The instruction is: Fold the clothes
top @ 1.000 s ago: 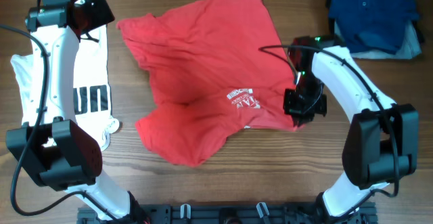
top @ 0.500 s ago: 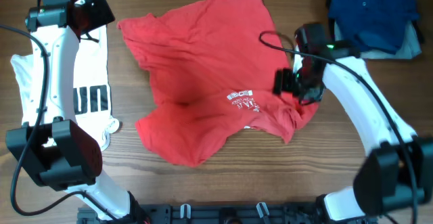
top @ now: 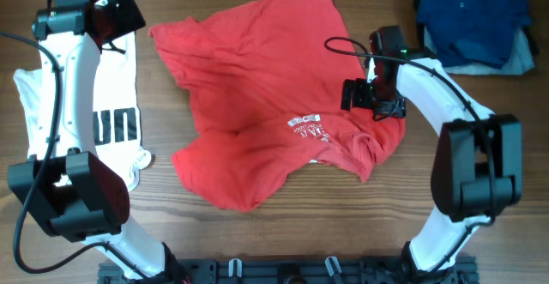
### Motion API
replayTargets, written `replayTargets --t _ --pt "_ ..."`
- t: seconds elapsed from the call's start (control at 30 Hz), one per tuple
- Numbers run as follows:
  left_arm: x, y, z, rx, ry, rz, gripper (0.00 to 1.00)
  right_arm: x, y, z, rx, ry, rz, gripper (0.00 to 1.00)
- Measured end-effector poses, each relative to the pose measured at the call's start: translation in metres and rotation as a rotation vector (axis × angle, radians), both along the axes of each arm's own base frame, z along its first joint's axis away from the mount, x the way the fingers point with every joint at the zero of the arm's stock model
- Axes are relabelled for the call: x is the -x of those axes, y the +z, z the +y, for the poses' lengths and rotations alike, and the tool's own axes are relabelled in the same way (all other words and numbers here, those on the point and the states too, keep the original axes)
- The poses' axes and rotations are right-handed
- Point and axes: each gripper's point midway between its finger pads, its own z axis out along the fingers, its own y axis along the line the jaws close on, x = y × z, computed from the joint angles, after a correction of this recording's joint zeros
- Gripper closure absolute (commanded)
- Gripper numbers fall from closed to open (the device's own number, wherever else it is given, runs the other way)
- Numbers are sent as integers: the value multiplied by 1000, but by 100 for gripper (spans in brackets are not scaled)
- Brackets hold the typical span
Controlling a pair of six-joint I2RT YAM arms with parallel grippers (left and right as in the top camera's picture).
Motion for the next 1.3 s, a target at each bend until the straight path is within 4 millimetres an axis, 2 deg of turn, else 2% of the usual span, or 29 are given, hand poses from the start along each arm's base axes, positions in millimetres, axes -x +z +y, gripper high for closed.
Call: replayTargets --t 0.1,0.23,0.43,0.73,0.9,1.03,1.2,1.3 --pt "0 0 0 0 -1 0 14 -4 -16 0 4 0 9 2" --pt "0 0 0 1 0 1 13 -24 -18 -1 17 -13 -63 4" --pt "1 0 0 1 0 3 13 -82 -15 -1 34 -28 -282 5" --pt "0 -1 -5 22 -17 0 14 -161 -16 -13 120 -58 -590 7" --pt "-2 -6 -14 68 -51 5 14 -194 -14 -24 116 -87 -739 10" --pt "-6 -25 -22 103 -75 41 13 -207 -12 -38 117 -104 -768 10" --pt "-11 -63 -30 129 -91 115 13 -219 -9 -67 131 -105 -718 9" --pt "-17 -82 -33 137 -98 141 12 -224 -3 -80 142 -85 -676 4"
